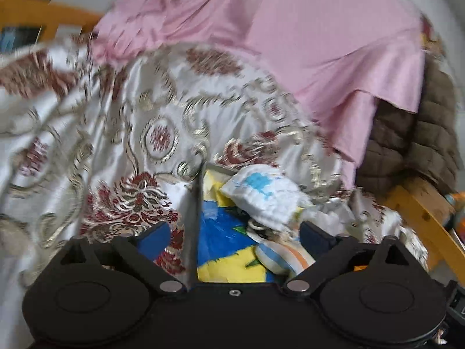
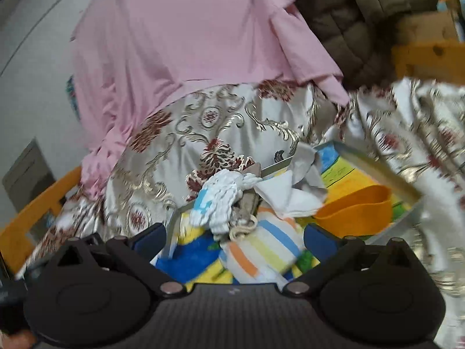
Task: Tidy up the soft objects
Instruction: 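Move both tools back over the remaining items on the bed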
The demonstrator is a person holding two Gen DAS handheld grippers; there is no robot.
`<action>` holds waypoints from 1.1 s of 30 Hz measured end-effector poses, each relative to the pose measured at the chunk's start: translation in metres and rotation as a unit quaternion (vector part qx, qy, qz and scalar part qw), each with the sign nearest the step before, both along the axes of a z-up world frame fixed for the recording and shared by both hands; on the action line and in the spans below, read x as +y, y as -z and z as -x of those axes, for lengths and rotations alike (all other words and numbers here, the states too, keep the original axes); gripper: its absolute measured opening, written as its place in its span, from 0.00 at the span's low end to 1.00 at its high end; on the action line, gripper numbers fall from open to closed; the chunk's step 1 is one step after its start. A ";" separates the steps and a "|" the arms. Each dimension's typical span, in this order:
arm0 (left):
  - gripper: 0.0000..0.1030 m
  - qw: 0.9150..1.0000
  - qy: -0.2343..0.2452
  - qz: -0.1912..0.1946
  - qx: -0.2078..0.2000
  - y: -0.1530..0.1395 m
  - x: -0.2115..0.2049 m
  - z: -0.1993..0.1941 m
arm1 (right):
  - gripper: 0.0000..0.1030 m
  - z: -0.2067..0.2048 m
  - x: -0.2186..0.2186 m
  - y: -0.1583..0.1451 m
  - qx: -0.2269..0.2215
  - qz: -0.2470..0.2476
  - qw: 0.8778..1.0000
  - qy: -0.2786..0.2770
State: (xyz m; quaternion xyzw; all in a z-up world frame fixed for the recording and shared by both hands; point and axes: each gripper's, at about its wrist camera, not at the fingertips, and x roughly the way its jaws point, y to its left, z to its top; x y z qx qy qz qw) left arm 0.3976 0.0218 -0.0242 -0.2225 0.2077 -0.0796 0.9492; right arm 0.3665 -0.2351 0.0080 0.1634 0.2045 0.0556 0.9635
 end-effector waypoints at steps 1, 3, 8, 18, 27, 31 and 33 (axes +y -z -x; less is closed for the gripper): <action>0.96 1.000 0.007 -0.009 -0.011 -0.004 -0.001 0.014 | 1.00 0.014 -0.002 -0.002 -0.004 0.011 1.000 -0.002; 0.98 0.999 0.022 -0.024 -0.026 -0.011 -0.005 0.040 | 1.00 0.041 -0.005 -0.008 -0.013 0.026 1.000 -0.004; 0.99 0.997 0.037 -0.049 -0.037 -0.027 -0.011 0.102 | 1.00 0.110 -0.007 -0.024 -0.019 0.063 0.998 0.006; 0.99 0.991 0.069 -0.111 -0.019 -0.036 -0.012 0.218 | 1.00 0.228 0.013 -0.037 -0.012 0.109 0.994 0.023; 0.99 0.985 0.081 -0.155 0.005 -0.029 -0.010 0.277 | 1.00 0.291 0.026 -0.026 0.029 0.125 0.991 0.039; 0.99 0.981 0.085 -0.174 0.017 -0.021 -0.011 0.293 | 1.00 0.306 0.025 -0.019 0.051 0.124 0.990 0.048; 0.99 0.979 0.087 -0.184 0.019 -0.018 -0.012 0.300 | 1.00 0.313 0.024 -0.016 0.054 0.128 0.989 0.054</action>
